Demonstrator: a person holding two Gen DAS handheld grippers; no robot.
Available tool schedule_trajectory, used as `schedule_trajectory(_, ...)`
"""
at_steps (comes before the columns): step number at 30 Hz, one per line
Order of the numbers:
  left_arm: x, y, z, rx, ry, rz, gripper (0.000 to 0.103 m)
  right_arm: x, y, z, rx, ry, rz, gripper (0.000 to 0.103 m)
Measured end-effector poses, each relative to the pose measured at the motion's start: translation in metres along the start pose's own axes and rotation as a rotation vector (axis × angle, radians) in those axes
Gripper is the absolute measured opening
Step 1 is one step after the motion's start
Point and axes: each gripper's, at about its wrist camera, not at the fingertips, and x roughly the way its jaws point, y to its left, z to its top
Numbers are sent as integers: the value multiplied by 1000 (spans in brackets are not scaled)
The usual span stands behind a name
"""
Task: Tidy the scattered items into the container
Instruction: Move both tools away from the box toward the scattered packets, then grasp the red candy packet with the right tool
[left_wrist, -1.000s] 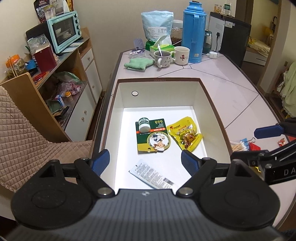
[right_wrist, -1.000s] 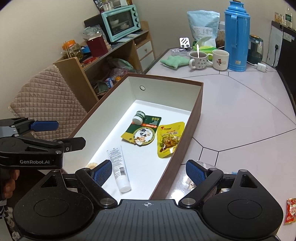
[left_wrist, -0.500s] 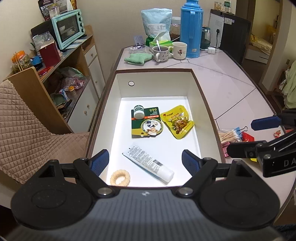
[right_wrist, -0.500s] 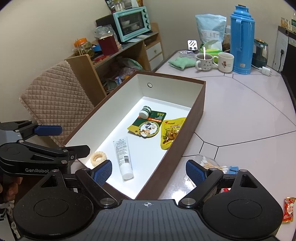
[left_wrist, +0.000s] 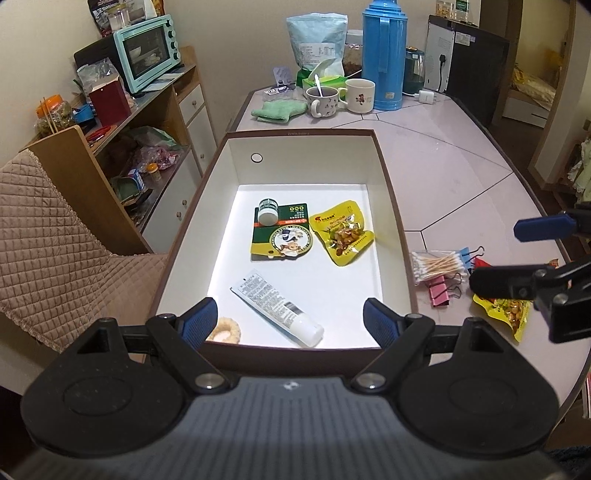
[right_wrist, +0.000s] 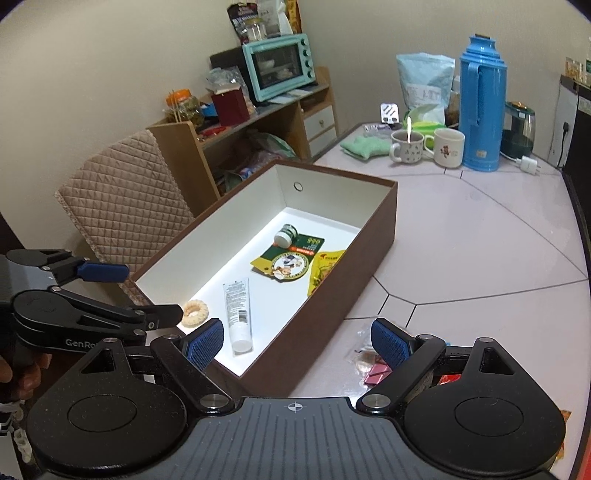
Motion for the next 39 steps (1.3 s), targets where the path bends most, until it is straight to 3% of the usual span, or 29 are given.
schedule_trajectory(11,-12,-39,-3,9,-15,17,84,-60,-58,-9,30,-177,31,90)
schedule_trajectory(15,-15,-61,-3,31,-27,-17,84,-88,-90,-14,73,-239,-33,90)
schedule_trajectory(20,-13,-92,0,67,-37,-75,84,-112,-124,-27,112,-256,-120,90)
schedule_trajectory(26,-2,-131,3,120,-34,-144,84,-131,-167,-55,224,-213,-174,90)
schedule_trajectory(32,15,-165,2,148,-3,-198,84,-134,-205,-92,297,-90,-223,90)
schedule_trajectory(39,33,-190,2,164,36,-231,83,-123,-231,-118,304,12,-297,89)
